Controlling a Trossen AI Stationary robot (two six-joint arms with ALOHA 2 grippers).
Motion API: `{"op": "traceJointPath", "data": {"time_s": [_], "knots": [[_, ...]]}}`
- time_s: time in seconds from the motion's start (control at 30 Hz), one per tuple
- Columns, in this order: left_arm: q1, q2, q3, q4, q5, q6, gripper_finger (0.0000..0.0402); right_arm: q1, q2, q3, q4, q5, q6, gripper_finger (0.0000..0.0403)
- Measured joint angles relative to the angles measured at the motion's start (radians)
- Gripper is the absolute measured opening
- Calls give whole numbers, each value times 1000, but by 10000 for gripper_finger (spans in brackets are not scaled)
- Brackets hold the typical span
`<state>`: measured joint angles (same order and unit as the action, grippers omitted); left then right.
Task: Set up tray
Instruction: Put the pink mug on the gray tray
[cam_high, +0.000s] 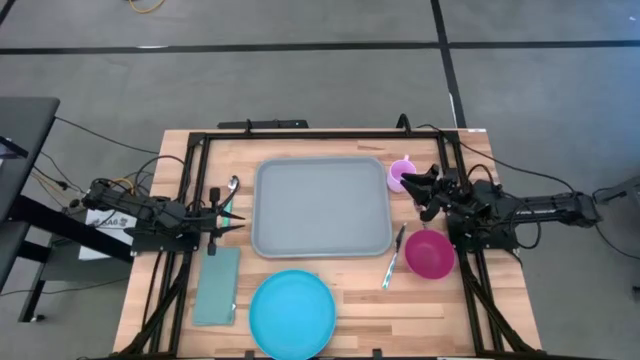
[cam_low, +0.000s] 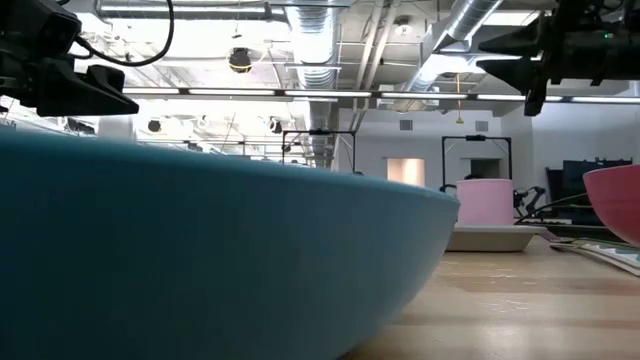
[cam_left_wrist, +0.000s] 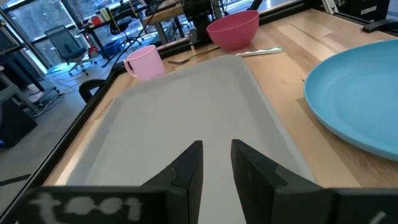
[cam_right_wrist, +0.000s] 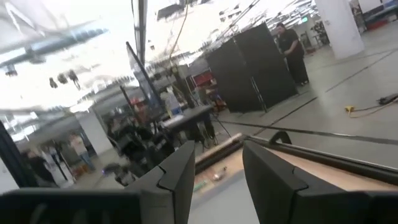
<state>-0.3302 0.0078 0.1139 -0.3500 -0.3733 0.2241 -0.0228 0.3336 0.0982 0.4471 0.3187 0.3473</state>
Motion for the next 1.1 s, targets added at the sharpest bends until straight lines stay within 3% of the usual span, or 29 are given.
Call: {"op": "traceJointPath", "data": {"time_s": [0.5,0.83,1.0,1.1], "knots": [[0,0,0,0,0,1,74,-11,0,0,5,0,20,128],[0,0,0,0,0,-6,74,-19,0,1,146,-8,-62,128],[0,0,0,0,0,0,74,-4,83,124,112,-56,-144,127],[0,0,0,0,0,-6,74,6,183,256,-2,-54,-147,127]]}}
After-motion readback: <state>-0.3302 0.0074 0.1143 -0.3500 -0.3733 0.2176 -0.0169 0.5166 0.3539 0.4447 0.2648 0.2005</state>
